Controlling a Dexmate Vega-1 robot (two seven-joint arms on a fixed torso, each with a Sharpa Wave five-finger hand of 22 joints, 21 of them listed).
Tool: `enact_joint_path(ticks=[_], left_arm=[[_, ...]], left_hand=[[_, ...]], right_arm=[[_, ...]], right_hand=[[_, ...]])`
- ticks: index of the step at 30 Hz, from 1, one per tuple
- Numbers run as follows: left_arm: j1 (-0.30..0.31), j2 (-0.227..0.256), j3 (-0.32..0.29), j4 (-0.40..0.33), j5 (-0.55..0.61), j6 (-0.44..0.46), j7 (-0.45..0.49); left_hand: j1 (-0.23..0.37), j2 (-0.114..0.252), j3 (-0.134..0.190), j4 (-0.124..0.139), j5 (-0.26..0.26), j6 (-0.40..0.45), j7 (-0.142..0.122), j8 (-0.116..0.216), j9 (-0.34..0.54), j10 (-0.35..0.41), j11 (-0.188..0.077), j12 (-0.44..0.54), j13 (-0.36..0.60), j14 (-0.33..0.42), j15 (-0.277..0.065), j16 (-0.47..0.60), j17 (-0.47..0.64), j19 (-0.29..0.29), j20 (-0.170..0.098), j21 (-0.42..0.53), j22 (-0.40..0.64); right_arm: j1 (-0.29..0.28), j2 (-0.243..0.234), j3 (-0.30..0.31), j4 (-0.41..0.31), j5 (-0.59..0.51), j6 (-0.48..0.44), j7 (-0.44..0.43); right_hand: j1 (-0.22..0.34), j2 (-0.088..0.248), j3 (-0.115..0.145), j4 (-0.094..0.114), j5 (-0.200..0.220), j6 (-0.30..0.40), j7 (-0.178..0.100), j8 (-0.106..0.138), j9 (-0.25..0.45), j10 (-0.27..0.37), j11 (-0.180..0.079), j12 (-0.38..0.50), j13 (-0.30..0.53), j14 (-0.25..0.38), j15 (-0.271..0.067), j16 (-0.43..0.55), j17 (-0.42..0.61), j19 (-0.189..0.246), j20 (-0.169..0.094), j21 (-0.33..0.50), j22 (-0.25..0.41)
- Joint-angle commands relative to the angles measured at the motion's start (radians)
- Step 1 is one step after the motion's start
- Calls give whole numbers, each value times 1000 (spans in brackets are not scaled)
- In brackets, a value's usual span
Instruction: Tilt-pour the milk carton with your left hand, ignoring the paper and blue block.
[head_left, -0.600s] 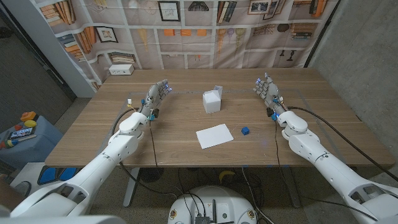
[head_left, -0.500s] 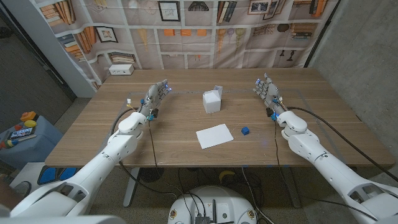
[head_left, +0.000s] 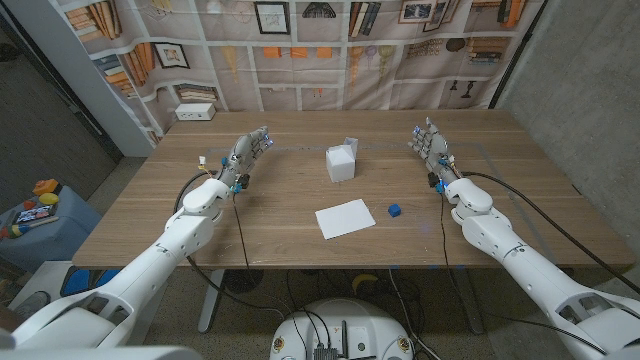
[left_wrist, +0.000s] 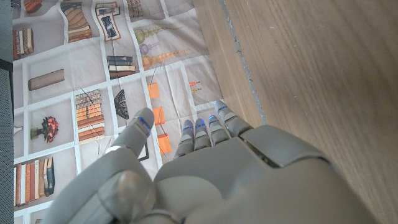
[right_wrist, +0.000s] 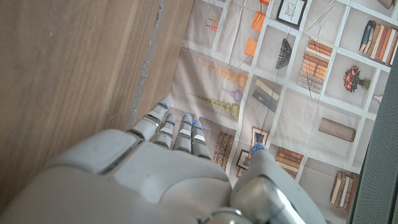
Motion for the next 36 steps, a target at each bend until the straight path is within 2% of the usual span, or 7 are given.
enact_joint_path(ticks=[1, 9, 17, 24, 27, 31, 36], left_arm=[[-14, 48, 7, -13, 26, 1, -54], [-23, 68, 8, -14, 33, 1, -77], [-31, 114, 22, -59, 74, 21, -90], [-10, 152, 27, -131, 107, 58, -58], [-9, 160, 31, -145, 119, 68, -52], [-14, 167, 42, -159, 137, 78, -53], [-27, 187, 60, -179, 158, 101, -77]], left_hand=[[26, -6, 1, -27, 3, 17, -11, 11, 5, 14, -10, 9, 3, 8, -15, 2, 5, 10, 0, -3, 2], [46, -30, -2, -49, 4, 28, -23, 14, 6, 22, -25, 8, 4, 15, -25, 2, 5, 12, -9, -5, 1], [63, -54, -5, -56, 5, 22, -37, 11, 6, 28, -36, 8, 5, 22, -29, 3, 6, 13, -10, -7, 0], [81, -76, -5, -57, 7, 8, -50, 7, 7, 28, -40, 6, 5, 23, -27, 1, 6, 8, -5, -10, 0], [105, -99, -4, -56, 9, 16, -72, 12, 8, 34, -49, 6, 6, 24, -33, 1, 7, 0, -13, -13, 0], [121, -116, -3, -56, 9, 27, -82, 17, 8, 35, -58, 4, 7, 22, -41, 0, 7, -9, -21, -16, 0], [142, -136, -2, -55, 7, 16, -86, 14, 9, 22, -57, -2, 7, 7, -36, -5, 8, -28, -25, -20, 0]], right_arm=[[9, 13, 4, 30, -13, 44, -5], [8, 20, 5, 42, -14, 61, -3], [10, 24, 6, 63, -9, 74, 12], [26, 28, 7, 97, 1, 82, 39], [31, 30, 8, 111, 5, 84, 49], [42, 34, 8, 134, 10, 89, 64], [55, 40, 9, 164, 14, 100, 79]], right_hand=[[19, 3, 7, -4, 3, 11, 3, 7, 1, 12, 3, 9, 2, 9, 0, 7, -1, 6, -2, 5, 2], [18, -1, 9, -8, 3, 13, 0, 8, 1, 14, 3, 9, 1, 7, -12, 6, -8, -14, -26, -2, 2], [21, 1, 13, -12, 3, 10, 0, 6, 1, 13, 3, 8, 0, 4, -22, 4, -13, -28, -40, -5, 1], [21, 2, 15, -14, 3, 7, 1, 5, 1, 10, 4, 6, 0, 5, -21, 4, -17, -30, -42, -4, 1], [22, 2, 16, -15, 3, 7, 0, 4, 1, 10, 4, 6, 0, 6, -18, 4, -18, -31, -42, -3, 1], [21, 2, 17, -15, 3, 7, 1, 4, 1, 11, 4, 6, 0, 8, -18, 5, -20, -31, -40, -3, 1], [20, 2, 18, -16, 3, 7, 0, 4, 1, 12, 3, 7, 0, 8, -15, 5, -22, -31, -38, -2, 1]])
